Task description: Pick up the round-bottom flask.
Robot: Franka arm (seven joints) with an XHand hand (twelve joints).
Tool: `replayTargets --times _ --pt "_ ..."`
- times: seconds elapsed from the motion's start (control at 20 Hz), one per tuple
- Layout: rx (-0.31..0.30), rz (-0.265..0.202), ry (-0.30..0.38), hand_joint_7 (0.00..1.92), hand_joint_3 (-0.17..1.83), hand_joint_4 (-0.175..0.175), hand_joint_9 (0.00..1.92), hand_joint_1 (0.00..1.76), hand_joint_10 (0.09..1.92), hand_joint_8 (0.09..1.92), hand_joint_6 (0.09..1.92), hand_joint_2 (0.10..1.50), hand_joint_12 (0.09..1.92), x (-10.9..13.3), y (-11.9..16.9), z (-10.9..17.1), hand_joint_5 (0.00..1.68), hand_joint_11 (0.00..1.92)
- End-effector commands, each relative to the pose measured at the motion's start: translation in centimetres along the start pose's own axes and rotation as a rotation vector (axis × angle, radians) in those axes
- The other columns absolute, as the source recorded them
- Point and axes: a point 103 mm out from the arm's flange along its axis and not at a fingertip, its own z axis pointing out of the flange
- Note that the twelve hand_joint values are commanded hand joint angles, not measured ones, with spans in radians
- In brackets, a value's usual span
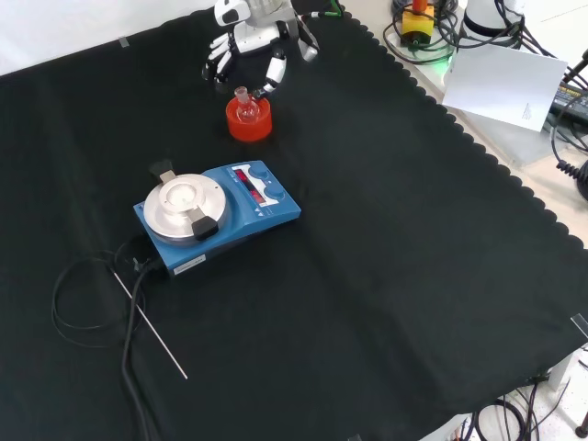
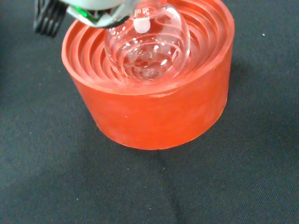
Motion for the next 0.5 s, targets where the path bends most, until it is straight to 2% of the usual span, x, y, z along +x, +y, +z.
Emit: replayTargets --times 0.05,0.5 --pt "0.003 -0.004 -0.012 0.22 0.69 -0.068 0.44 0.91 0.69 0.67 0.57 0.66 1.39 0.33 0.28 0.41 0.68 0.20" --pt "0.000 -0.012 -0.019 0.22 0.70 -0.075 0.45 0.92 0.69 0.68 0.62 0.66 1.39 1.00 0.58 0.60 0.74 0.22"
